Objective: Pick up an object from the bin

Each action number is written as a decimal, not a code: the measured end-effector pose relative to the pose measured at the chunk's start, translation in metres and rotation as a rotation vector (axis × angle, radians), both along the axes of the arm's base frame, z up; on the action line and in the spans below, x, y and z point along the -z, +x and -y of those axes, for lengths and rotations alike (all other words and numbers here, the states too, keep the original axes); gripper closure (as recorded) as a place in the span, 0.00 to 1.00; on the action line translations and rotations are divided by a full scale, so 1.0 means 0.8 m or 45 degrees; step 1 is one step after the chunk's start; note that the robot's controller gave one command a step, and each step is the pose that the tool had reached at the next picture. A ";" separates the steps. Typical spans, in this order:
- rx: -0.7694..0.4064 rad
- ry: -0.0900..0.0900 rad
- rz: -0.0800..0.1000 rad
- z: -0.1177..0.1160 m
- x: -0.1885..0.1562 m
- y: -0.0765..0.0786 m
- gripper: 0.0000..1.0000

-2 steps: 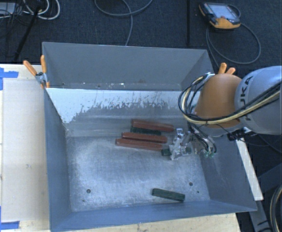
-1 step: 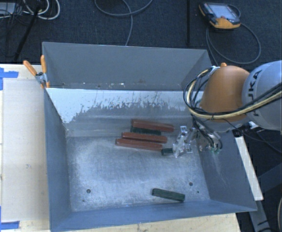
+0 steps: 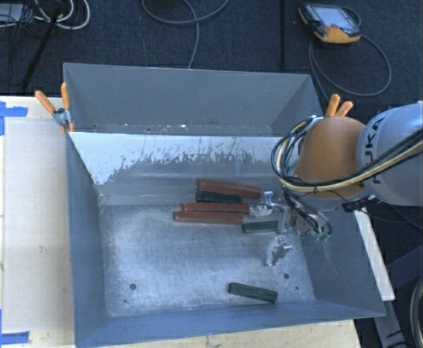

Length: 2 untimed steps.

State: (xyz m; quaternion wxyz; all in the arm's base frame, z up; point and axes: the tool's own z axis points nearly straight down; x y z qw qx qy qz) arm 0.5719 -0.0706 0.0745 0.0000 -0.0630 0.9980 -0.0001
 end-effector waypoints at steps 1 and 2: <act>-0.006 -0.001 0.003 0.002 -0.001 0.002 1.00; -0.007 -0.001 0.003 0.002 -0.001 0.002 1.00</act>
Offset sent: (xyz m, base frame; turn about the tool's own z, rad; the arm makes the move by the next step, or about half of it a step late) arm 0.0000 0.0000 0.0000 0.0000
